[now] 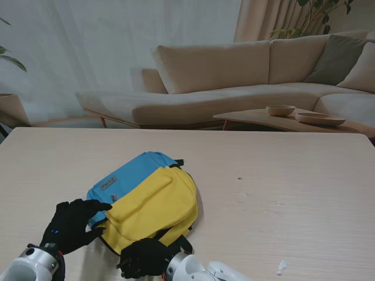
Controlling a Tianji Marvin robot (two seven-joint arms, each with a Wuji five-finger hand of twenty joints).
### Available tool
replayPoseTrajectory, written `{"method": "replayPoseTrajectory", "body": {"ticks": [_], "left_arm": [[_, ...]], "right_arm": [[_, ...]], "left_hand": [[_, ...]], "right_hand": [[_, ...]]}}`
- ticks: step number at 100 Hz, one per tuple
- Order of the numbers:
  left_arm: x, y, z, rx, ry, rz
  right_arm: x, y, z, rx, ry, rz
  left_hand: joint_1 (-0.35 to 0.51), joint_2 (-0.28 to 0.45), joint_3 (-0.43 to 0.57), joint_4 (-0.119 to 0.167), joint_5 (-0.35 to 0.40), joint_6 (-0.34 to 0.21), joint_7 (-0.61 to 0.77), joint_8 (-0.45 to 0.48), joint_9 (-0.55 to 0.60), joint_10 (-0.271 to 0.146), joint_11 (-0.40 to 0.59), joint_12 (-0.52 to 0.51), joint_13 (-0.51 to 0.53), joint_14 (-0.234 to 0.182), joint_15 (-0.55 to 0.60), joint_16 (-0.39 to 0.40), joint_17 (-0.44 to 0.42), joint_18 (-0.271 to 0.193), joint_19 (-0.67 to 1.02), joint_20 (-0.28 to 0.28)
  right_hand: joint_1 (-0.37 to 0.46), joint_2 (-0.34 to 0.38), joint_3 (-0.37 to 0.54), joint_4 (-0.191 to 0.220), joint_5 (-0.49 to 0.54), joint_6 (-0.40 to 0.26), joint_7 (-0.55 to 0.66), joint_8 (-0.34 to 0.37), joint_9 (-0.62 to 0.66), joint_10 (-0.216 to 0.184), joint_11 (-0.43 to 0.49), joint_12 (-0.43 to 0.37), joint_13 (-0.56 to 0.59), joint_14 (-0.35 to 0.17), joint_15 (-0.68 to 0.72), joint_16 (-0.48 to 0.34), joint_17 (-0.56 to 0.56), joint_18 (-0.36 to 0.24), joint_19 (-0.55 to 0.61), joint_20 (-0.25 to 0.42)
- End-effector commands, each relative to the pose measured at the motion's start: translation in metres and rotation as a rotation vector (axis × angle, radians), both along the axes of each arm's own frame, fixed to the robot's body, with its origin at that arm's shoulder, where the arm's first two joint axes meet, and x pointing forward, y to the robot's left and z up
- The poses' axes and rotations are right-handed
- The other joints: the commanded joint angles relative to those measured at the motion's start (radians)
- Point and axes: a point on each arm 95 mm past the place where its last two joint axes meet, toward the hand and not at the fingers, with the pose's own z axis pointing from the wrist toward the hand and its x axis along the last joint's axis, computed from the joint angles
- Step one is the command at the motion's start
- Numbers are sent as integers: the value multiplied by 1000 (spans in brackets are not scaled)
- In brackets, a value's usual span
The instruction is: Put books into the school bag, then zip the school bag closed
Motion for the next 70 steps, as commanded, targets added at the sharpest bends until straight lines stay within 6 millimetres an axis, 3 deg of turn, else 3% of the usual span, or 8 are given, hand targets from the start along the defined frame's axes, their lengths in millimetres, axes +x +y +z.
{"method": "replayPoseTrajectory", "body": {"ticks": [1,12,20,25,32,56,70], "left_arm": [[6,0,-4,-13,16,-12],[20,1,-12,-53,37,-72],[28,2,-18,-69,71,-132],[32,3,-21,-62,90,-153],[37,3,-26,-49,111,-168],[49,7,-40,-7,154,-184],[59,10,-49,-5,159,-197]], "right_arm": [[-4,-1,-1,-1,7,16],[-3,-6,-1,0,3,11],[-3,-8,-3,3,9,5],[-3,-10,-4,1,12,5],[-3,-11,-6,-3,17,4],[-2,-15,-14,-16,32,5],[-1,-17,-18,-27,36,5]], "left_hand": [[-51,-10,38,30,-47,-26,-12,-27,-45,-28,-24,-22,-46,-34,-47,-31,-23,-33,-68,-24],[-99,-36,72,22,-62,-51,-42,-63,-73,-46,-34,-33,-56,-58,-78,-44,-19,-55,-139,-16],[-126,-64,100,11,-60,-96,-71,-82,-96,-69,-37,-35,-74,-82,-93,-48,-17,-85,-178,-13],[-134,-78,116,7,-62,-121,-77,-81,-103,-108,-34,-34,-82,-94,-102,-51,-15,-100,-206,-17],[-135,-90,136,4,-60,-152,-97,-85,-115,-117,-34,-34,-86,-101,-106,-52,-14,-112,-228,-15],[-75,-130,200,1,-59,-253,-96,-61,-129,-161,-58,-42,-113,-133,-112,-51,-13,-146,-284,-15],[-42,-148,233,3,-57,-263,-97,-55,-132,-193,-69,-35,-124,-151,-108,-47,-12,-160,-293,-9]], "right_hand": [[8,2,-21,-27,38,-35,3,-10,18,-6,-9,-5,35,8,2,-4,1,13,61,2],[8,3,-21,-27,38,-36,3,-10,18,-9,-9,-6,36,7,3,-4,2,13,61,2],[10,2,-20,-27,38,-35,4,-9,18,-6,-9,-6,36,9,3,-3,2,14,61,2],[10,2,-20,-27,37,-37,4,-8,18,-6,-9,-6,36,9,3,-3,2,14,60,2],[10,1,-20,-27,37,-35,6,-7,19,-6,-8,-6,36,9,3,-3,2,14,60,2],[11,0,-18,-27,37,-35,5,-5,18,-5,-8,-7,37,8,4,-3,2,12,61,2],[10,0,-18,-27,36,-37,5,-5,17,-6,-8,-8,36,8,3,-3,1,11,60,2]]}}
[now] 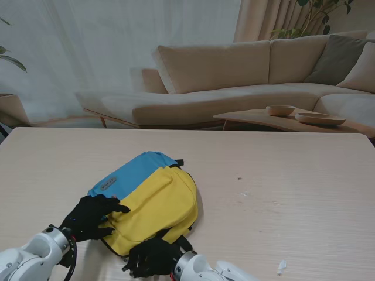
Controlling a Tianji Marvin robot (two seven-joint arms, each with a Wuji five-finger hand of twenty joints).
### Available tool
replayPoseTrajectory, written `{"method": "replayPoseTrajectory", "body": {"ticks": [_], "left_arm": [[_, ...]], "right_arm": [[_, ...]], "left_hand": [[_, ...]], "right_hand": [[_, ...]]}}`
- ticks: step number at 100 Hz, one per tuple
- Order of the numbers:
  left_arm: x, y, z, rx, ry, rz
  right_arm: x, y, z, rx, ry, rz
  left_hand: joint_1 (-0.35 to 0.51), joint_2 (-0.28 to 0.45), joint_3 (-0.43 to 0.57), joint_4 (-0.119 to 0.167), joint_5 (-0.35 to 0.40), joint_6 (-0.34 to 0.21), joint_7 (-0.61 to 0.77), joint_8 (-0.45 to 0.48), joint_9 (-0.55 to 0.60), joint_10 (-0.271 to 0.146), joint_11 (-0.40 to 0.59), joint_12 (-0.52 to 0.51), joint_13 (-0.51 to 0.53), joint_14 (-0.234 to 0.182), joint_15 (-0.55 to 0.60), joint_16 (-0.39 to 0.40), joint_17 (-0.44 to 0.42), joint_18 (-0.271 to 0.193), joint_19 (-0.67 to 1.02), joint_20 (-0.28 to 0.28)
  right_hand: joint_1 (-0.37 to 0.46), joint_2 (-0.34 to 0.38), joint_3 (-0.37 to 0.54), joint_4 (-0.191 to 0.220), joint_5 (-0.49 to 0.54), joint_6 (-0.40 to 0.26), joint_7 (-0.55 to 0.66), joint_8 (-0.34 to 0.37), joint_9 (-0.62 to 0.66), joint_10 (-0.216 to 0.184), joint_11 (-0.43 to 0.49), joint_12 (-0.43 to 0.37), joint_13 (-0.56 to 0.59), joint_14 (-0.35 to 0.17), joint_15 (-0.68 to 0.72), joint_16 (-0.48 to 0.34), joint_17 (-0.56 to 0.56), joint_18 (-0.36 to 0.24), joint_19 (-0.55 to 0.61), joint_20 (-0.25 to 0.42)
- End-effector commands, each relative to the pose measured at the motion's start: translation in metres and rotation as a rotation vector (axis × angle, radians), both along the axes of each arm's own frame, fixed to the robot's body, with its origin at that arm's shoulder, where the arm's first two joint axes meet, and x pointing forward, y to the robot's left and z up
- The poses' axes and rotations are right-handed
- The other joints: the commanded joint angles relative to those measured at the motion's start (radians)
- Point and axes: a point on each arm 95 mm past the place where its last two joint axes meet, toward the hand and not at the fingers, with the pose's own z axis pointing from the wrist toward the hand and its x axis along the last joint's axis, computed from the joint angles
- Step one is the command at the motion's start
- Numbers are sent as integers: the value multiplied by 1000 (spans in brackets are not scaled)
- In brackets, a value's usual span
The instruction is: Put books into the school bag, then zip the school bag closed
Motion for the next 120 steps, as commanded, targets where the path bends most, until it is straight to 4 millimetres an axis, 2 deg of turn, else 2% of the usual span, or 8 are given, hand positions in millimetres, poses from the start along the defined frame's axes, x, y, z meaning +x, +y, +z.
{"method": "replayPoseTrajectory", "body": {"ticks": [1,12,47,58,66,86,99,120], "left_arm": [[3,1,-6,2,23,-5],[8,2,-11,-19,41,-9],[8,8,-17,66,43,-22],[8,9,-18,78,42,-21],[8,9,-19,83,40,-21],[8,10,-20,98,42,-23],[7,10,-20,111,44,-23],[7,12,-24,137,51,-24]], "right_arm": [[-5,0,-6,-11,22,16],[-3,-3,-9,-25,24,15],[2,-24,-6,-62,7,48],[2,-33,-1,-76,-9,73],[3,-38,2,-96,-28,100],[4,-45,6,-130,-68,149],[4,-49,7,-135,-88,161],[9,-64,10,-139,-110,163]], "left_hand": [[24,-31,44,2,-40,-43,-11,14,-40,-31,-25,-9,-32,-30,-17,-9,-11,-41,-42,-1],[29,-32,62,-6,-40,-41,20,40,-44,-38,-43,5,-51,-42,-13,-7,-12,-54,-73,1],[100,-63,122,-1,-43,-44,-16,31,-61,-76,-94,35,-61,-63,-48,-8,-12,-82,-128,22],[113,-64,129,0,-42,-44,-18,33,-61,-80,-95,41,-61,-64,-48,-4,-11,-84,-130,28],[120,-65,134,1,-42,-44,-19,34,-60,-83,-96,44,-62,-65,-48,-2,-10,-86,-132,30],[126,-67,140,2,-43,-44,-20,38,-62,-95,-102,48,-63,-70,-52,0,-10,-89,-139,32],[133,-75,150,2,-43,-46,-53,23,-64,-100,-114,50,-62,-73,-58,0,-8,-92,-148,33],[149,-90,168,2,-50,-49,-115,25,-73,-115,-137,61,-65,-80,-68,2,-6,-99,-161,33]], "right_hand": [[11,0,-18,-27,36,-32,5,-4,17,-6,-7,-7,37,8,4,-3,1,11,60,2],[9,0,-17,-27,37,-35,5,-4,17,-7,-7,-7,35,6,3,-3,1,10,60,2],[3,6,-15,-21,41,-24,25,20,22,-11,12,2,41,7,16,3,1,2,64,3],[-19,5,-6,-8,51,5,75,114,27,-25,114,66,60,-4,106,35,22,-13,90,9],[-67,14,-20,7,68,37,130,217,37,-35,237,184,84,-35,252,83,55,-38,132,14],[-184,115,-75,70,199,30,203,454,132,-97,353,365,173,-93,440,131,156,-49,206,-6],[-196,132,-82,78,215,15,203,481,143,-95,345,375,179,-85,443,133,165,-46,213,-9],[-189,137,-84,63,212,4,163,468,136,-72,294,358,162,-52,401,119,149,-38,204,-14]]}}
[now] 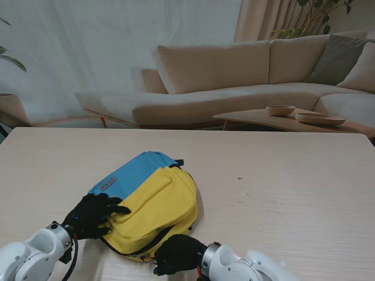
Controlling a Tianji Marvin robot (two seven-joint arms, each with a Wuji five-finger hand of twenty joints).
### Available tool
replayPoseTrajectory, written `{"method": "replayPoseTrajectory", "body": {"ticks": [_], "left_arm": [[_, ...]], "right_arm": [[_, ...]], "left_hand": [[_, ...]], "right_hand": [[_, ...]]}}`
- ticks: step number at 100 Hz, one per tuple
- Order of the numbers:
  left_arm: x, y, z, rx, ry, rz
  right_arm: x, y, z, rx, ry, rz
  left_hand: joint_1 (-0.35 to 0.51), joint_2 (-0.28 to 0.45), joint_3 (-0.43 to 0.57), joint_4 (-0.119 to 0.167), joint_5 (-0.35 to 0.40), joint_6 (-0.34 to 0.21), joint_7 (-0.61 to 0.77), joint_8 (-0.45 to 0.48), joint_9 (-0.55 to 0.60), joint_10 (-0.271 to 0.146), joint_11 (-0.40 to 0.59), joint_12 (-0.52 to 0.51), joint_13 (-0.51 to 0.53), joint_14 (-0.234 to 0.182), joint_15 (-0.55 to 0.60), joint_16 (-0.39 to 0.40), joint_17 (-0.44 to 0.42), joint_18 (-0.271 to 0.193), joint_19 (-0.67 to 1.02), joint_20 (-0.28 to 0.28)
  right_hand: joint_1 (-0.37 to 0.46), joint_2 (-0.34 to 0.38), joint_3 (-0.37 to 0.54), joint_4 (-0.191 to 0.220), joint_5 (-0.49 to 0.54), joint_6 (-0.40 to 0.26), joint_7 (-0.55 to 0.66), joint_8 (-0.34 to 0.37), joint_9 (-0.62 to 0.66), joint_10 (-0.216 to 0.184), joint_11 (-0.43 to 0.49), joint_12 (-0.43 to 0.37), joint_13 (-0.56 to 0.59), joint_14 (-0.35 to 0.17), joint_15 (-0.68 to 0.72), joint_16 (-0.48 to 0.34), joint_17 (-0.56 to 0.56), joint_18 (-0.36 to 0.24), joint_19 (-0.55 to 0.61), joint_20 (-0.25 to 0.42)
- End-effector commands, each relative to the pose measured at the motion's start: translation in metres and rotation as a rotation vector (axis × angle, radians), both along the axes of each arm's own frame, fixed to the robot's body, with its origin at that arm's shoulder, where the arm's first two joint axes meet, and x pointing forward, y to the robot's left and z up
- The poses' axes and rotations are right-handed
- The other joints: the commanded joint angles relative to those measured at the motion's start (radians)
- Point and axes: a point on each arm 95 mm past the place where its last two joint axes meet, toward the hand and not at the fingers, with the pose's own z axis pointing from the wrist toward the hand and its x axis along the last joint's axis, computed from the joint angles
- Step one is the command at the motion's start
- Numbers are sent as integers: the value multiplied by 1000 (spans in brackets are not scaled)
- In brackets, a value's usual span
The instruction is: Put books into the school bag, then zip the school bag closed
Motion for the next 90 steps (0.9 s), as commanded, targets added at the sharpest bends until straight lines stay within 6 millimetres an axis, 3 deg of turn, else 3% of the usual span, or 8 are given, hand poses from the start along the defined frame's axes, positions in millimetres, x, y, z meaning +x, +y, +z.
{"method": "replayPoseTrajectory", "body": {"ticks": [1,60,90], "left_arm": [[-6,5,-12,26,47,15],[-6,7,-14,52,49,20],[-6,8,-14,56,52,20]], "right_arm": [[-4,-6,-3,-19,13,20],[31,-80,15,-21,-24,-67],[62,-109,20,-56,-24,-173]], "left_hand": [[84,-57,120,6,-12,5,-5,5,-13,-21,-1,21,-16,1,-20,3,-8,-27,-50,21],[102,-58,135,8,-19,2,-53,38,-14,-29,-9,34,-17,-1,-23,8,-7,-31,-56,22],[107,-58,140,10,-18,2,-67,56,-16,-28,-13,35,-18,-1,-27,7,-7,-32,-60,19]], "right_hand": [[-43,11,-26,28,58,-28,23,9,18,-12,-6,-1,36,20,5,2,3,-3,92,-7],[-45,18,-28,35,64,-28,21,13,26,-14,-3,-8,47,19,5,3,11,0,95,-5],[-45,19,-29,36,63,-30,21,16,24,-16,-3,-7,44,18,5,3,10,-1,95,-5]]}}
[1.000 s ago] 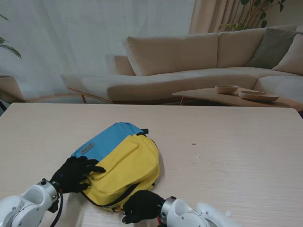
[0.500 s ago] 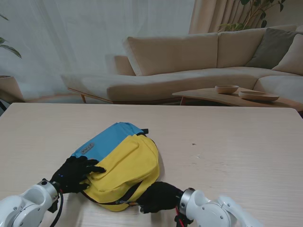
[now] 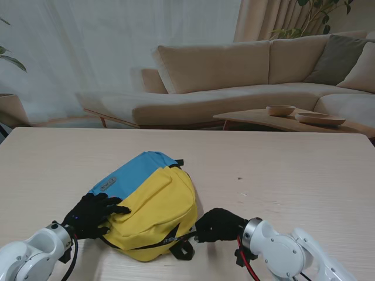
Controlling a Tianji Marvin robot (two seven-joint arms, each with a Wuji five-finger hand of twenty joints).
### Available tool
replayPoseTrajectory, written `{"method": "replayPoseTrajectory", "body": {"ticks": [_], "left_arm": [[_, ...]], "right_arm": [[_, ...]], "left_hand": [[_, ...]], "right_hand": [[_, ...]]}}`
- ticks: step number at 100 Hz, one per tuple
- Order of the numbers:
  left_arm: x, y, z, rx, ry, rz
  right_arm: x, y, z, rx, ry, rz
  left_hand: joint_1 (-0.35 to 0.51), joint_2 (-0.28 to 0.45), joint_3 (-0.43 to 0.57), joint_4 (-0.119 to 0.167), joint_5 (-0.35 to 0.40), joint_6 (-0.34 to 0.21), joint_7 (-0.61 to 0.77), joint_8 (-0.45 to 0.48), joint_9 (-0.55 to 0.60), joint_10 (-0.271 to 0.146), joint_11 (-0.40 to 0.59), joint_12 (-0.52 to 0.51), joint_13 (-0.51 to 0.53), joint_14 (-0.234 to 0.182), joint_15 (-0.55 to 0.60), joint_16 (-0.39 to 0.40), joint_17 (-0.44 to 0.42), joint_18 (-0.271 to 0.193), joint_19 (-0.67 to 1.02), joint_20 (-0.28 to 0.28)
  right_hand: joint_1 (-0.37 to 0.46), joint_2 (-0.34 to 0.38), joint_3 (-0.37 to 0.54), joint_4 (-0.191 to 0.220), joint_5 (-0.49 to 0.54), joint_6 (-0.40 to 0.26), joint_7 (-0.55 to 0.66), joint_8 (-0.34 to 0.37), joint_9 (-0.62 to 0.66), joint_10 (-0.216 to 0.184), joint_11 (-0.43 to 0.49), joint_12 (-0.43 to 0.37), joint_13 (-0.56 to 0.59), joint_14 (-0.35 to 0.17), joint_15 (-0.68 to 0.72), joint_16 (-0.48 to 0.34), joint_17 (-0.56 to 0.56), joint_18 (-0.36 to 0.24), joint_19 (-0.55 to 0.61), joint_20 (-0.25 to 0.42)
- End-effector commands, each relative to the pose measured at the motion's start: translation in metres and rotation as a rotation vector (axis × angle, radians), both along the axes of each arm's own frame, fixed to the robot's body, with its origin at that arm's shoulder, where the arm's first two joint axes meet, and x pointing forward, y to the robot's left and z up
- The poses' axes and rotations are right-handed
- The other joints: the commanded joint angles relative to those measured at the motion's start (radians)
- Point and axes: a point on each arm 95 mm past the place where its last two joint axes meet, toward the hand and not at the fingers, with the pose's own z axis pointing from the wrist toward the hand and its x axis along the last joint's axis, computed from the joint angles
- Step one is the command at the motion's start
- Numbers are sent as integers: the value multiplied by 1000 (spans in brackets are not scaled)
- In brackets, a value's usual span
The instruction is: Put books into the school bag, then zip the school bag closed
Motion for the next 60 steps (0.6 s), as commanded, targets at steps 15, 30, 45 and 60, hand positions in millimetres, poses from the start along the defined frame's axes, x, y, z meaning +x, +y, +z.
{"method": "replayPoseTrajectory", "body": {"ticks": [15,30,45,60], "left_arm": [[-7,7,-13,31,59,21],[-8,7,-13,33,64,20],[-8,8,-13,37,64,19],[-8,9,-12,39,63,19]], "right_arm": [[27,-26,1,-54,-14,-98],[46,-43,2,-76,-27,-180],[63,-54,2,-92,-45,-260],[76,-59,1,-105,-55,-308]], "left_hand": [[108,-48,120,11,-17,39,-3,50,-11,15,14,22,-19,12,-17,7,-10,-29,-51,17],[105,-47,119,11,-18,38,-11,55,-11,12,13,22,-18,10,-18,8,-9,-30,-54,17],[105,-46,119,12,-19,38,-18,61,-11,12,12,23,-18,10,-19,8,-9,-31,-56,17],[106,-46,119,12,-18,38,-25,68,-10,11,12,24,-18,12,-19,8,-9,-31,-57,17]], "right_hand": [[-47,8,-27,37,63,9,34,18,23,-19,8,-5,45,14,4,3,10,-2,94,-5],[-48,8,-26,37,63,9,34,19,22,-18,7,-5,43,17,4,4,8,1,93,-5],[-47,7,-25,36,63,11,34,20,23,-16,7,-5,42,18,3,4,8,2,93,-5],[-45,2,-22,33,60,10,31,18,17,-14,2,-7,34,24,-2,3,2,7,89,-5]]}}
